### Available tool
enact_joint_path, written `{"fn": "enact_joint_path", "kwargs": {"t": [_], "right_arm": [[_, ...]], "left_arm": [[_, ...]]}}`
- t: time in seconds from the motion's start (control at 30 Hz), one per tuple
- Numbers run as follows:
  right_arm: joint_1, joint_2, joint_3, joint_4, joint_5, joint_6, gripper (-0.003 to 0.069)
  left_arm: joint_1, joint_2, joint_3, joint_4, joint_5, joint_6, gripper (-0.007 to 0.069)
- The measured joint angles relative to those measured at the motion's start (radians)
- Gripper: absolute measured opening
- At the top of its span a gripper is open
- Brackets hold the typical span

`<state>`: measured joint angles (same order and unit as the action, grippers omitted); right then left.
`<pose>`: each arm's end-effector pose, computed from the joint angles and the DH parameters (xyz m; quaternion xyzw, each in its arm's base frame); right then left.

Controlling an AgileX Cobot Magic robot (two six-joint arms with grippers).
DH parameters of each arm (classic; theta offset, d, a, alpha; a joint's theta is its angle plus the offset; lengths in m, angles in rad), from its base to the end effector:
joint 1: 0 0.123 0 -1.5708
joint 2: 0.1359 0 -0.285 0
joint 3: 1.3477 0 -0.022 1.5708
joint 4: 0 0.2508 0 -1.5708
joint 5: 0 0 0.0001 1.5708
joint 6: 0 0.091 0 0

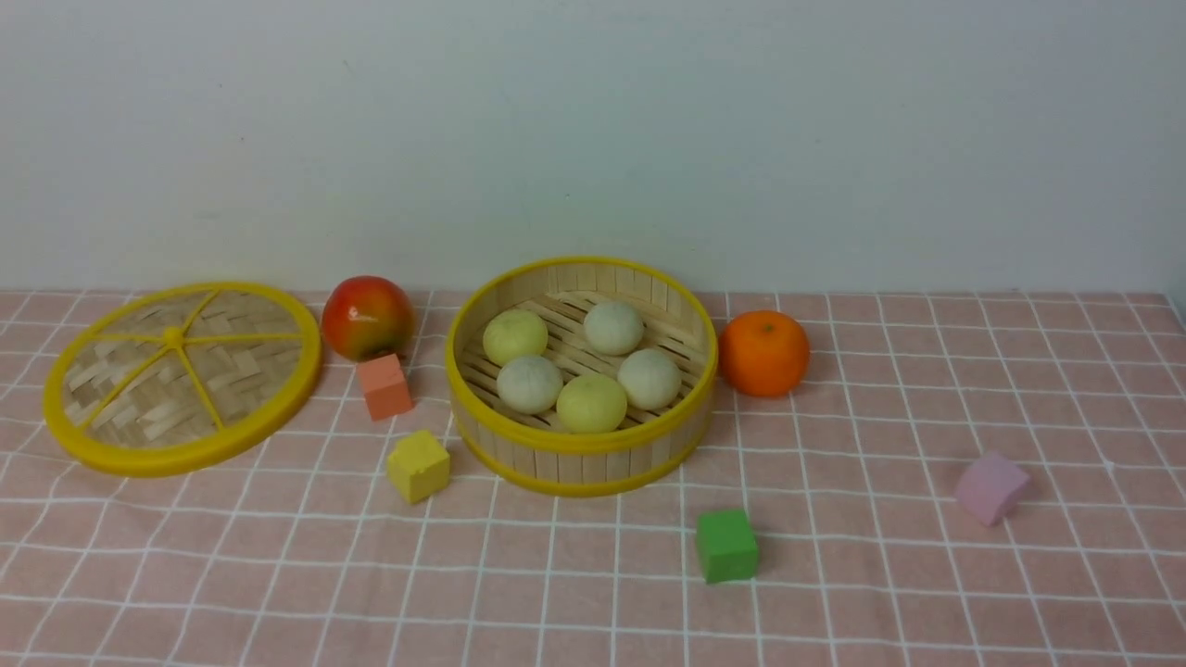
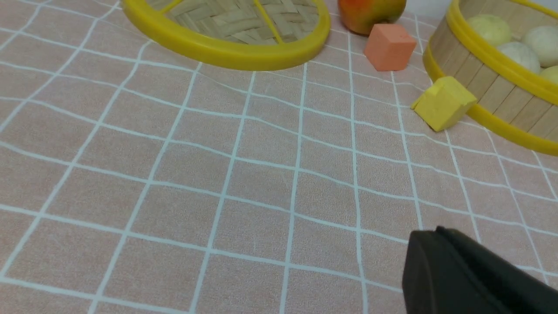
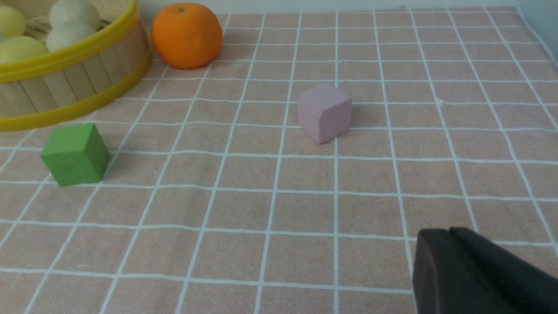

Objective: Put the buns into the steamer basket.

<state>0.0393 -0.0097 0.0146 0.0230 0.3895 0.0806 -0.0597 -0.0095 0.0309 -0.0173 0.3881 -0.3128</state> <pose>0.0520 0.0028 0.1738 0.0227 0.8066 0.0452 0.5889 0.0522 -0.0037 0.1685 -0.1070 0.8043 -0.1154 0.5730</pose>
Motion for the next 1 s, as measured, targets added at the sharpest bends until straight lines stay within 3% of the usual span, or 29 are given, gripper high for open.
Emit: {"fn": "enact_joint_path", "kwargs": {"t": [1.0], "right_arm": [[0.000, 0.000, 0.000, 0.000, 0.000, 0.000, 0.0078]], "left_arm": [[0.000, 0.000, 0.000, 0.000, 0.000, 0.000, -0.0013]]}}
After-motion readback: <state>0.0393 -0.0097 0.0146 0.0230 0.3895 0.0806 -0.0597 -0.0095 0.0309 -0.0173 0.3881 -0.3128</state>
